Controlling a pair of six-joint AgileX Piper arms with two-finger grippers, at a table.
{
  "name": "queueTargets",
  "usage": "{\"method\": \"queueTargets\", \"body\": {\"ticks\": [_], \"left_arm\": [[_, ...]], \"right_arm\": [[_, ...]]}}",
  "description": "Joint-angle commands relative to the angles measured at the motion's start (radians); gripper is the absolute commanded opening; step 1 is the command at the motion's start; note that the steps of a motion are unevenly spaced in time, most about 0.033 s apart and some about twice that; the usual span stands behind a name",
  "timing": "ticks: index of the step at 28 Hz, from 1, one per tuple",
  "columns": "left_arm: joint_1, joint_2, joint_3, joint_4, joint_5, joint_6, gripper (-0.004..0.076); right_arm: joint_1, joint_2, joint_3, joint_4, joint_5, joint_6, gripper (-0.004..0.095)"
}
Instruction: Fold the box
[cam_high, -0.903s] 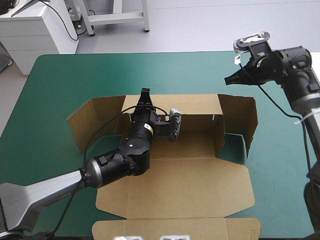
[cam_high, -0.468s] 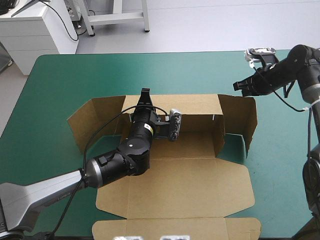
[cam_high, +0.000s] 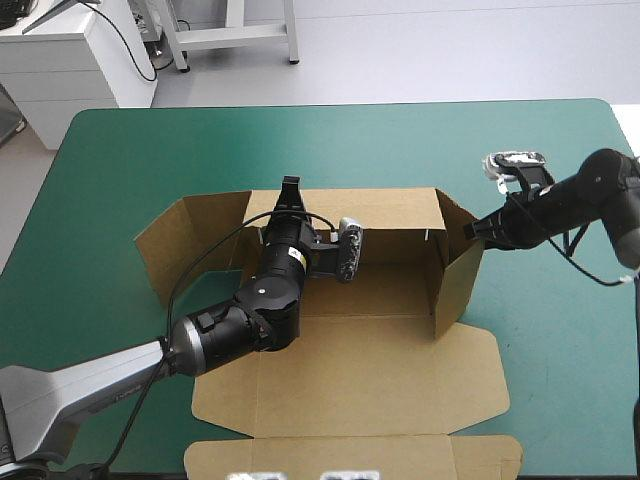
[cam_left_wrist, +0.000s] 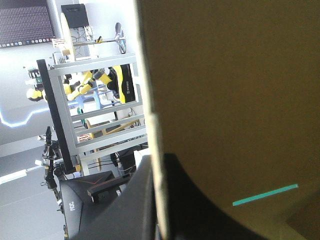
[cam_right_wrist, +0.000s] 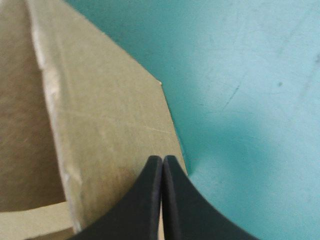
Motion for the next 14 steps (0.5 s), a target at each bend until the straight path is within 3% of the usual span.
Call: {"method": "queueTargets", "body": {"ticks": [1,8,14], "left_arm": [[-0.007,-0.030,-0.012,-0.021,0.000,-0.001,-0.0008],[-0.007,-0.030,-0.012,-0.021,0.000,-0.001,-0.0008],[-0.007,-0.030,-0.012,-0.021,0.000,-0.001,-0.0008]], "right_arm": [[-0.004,-0.128,0.111,0.141,-0.129,-0.110,-0.0021],[-0.004,-0.303,0.471,0.352,-0.453,-0.420,-0.0021],[-0.004,-0.362,0.543,0.482,-0.496,-0.722,-0.0015]]}}
